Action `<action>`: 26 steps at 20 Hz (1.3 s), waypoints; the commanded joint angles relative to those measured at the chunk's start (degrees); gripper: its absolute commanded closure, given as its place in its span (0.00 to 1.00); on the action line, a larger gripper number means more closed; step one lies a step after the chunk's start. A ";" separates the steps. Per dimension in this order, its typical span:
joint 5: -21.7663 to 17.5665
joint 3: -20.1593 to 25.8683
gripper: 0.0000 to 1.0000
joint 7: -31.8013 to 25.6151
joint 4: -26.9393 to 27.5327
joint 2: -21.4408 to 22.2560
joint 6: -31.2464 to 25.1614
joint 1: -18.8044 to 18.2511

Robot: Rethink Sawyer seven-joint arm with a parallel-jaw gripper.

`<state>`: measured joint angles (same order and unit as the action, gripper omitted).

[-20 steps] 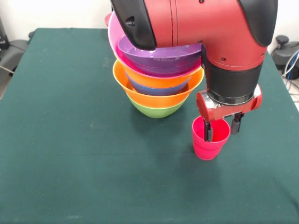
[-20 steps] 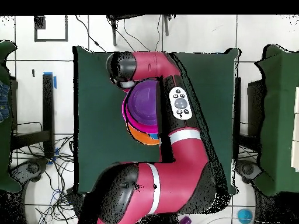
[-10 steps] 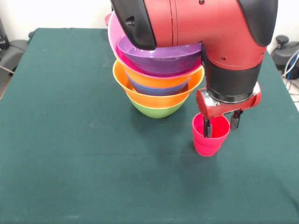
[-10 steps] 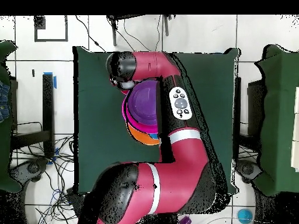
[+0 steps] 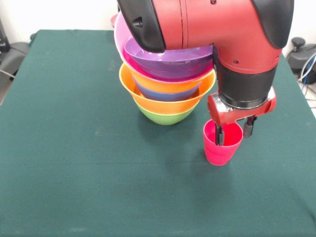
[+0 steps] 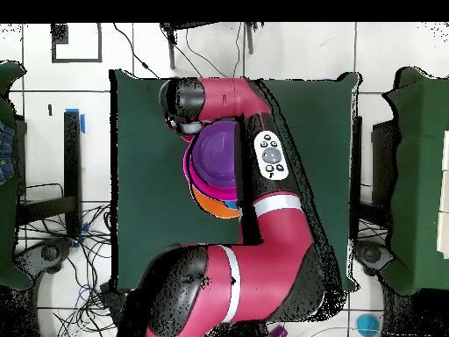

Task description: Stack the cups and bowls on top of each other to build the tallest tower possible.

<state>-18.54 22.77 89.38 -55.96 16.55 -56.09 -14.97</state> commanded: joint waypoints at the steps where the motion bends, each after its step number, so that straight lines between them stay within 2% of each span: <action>1: -0.45 3.00 0.00 -4.99 -2.89 1.99 -0.19 1.15; 12: 0.72 3.04 0.00 -3.27 -5.67 3.74 -0.34 1.14; 26: 1.91 1.99 0.00 -0.44 -8.38 2.59 0.50 1.16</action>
<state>-16.53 22.77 89.38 -58.38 20.58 -56.10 -14.97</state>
